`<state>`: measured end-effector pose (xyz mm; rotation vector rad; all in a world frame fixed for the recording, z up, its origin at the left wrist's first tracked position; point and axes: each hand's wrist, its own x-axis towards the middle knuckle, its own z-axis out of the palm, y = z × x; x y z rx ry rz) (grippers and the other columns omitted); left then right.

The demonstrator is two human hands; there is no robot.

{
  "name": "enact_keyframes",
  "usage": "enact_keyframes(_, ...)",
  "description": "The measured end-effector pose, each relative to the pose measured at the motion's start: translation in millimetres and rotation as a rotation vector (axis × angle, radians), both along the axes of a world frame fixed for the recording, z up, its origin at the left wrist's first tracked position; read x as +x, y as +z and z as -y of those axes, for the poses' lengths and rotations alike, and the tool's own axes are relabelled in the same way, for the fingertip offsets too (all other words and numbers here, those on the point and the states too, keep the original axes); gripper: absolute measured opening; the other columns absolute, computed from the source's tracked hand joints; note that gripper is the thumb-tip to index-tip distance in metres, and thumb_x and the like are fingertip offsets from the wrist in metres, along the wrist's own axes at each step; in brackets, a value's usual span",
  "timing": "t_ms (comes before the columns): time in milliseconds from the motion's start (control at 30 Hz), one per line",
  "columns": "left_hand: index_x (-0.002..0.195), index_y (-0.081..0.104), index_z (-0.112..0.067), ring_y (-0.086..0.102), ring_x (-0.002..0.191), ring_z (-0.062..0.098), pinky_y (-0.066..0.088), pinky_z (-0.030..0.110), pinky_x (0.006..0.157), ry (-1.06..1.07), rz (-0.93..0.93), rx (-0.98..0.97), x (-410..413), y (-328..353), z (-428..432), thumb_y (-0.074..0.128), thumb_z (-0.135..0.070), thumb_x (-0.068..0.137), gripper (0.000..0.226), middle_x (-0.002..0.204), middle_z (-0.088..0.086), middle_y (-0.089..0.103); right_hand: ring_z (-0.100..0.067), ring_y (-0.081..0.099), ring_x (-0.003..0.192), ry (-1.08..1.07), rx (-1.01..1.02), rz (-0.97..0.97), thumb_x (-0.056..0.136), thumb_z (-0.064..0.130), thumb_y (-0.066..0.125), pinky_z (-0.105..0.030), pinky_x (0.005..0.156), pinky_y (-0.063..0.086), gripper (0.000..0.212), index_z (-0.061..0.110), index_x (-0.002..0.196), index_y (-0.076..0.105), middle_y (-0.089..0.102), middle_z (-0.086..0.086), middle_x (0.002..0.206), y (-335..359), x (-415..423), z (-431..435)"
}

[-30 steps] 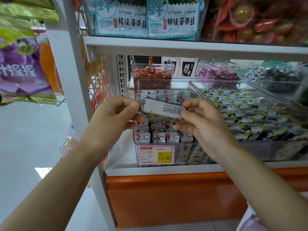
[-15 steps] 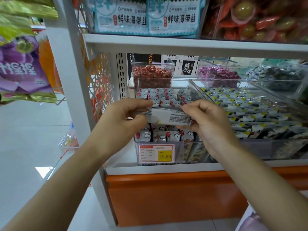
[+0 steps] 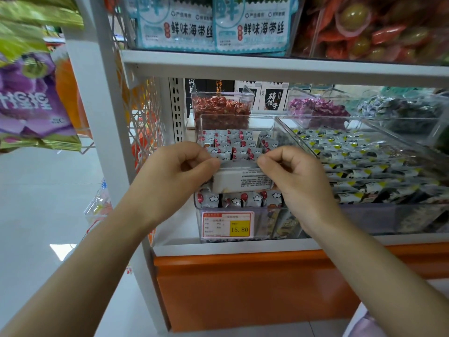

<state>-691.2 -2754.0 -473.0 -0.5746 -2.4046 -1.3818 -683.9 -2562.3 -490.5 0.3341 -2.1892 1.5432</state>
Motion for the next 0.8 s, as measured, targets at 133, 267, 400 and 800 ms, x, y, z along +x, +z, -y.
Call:
enact_keyframes(133,0.064,0.066,-0.019,0.052,0.049,-0.002,0.038,0.006,0.048,0.020,-0.049,-0.105,-2.2,3.2,6.6,0.062,-0.027,0.085,0.023,0.060,-0.009,0.062,0.005,0.058,0.069,0.029,0.027,-0.009,0.089,0.015,0.060,-0.007,0.065,0.044,0.011,0.020,0.079,0.064,0.063,0.010,0.076,-1.1,0.7,1.9)
enact_keyframes(267,0.070,0.068,-0.011,0.048,0.049,0.002,0.039,0.008,0.048,0.036,-0.053,-0.091,-5.1,2.1,7.4,0.061,-0.025,0.086,0.021,0.060,0.004,0.061,0.007,0.056,0.063,0.026,0.025,-0.017,0.089,0.015,0.060,-0.007,0.060,0.042,0.011,0.021,0.080,0.064,0.062,0.012,0.073,-2.0,0.5,2.2)
enact_keyframes(400,0.078,0.066,-0.028,0.060,0.064,0.006,0.049,0.016,0.057,-0.073,0.068,-0.018,-3.3,0.1,5.0,0.058,-0.051,0.072,0.025,0.072,-0.001,0.066,0.002,0.057,0.064,-0.020,0.036,-0.009,0.089,0.018,0.059,-0.012,0.060,0.045,0.012,0.022,0.079,0.063,0.063,0.006,0.075,-4.2,-1.0,0.7)
enact_keyframes(800,0.093,0.057,-0.043,0.059,0.090,-0.001,0.050,0.010,0.071,-0.106,0.033,-0.082,-3.5,-1.4,-0.2,0.067,-0.026,0.080,0.024,0.096,-0.013,0.063,-0.012,0.068,0.063,0.289,-0.144,0.302,0.089,0.007,0.055,-0.022,0.047,0.053,0.018,0.006,0.076,0.067,0.070,0.002,0.067,11.1,-5.8,-22.1)
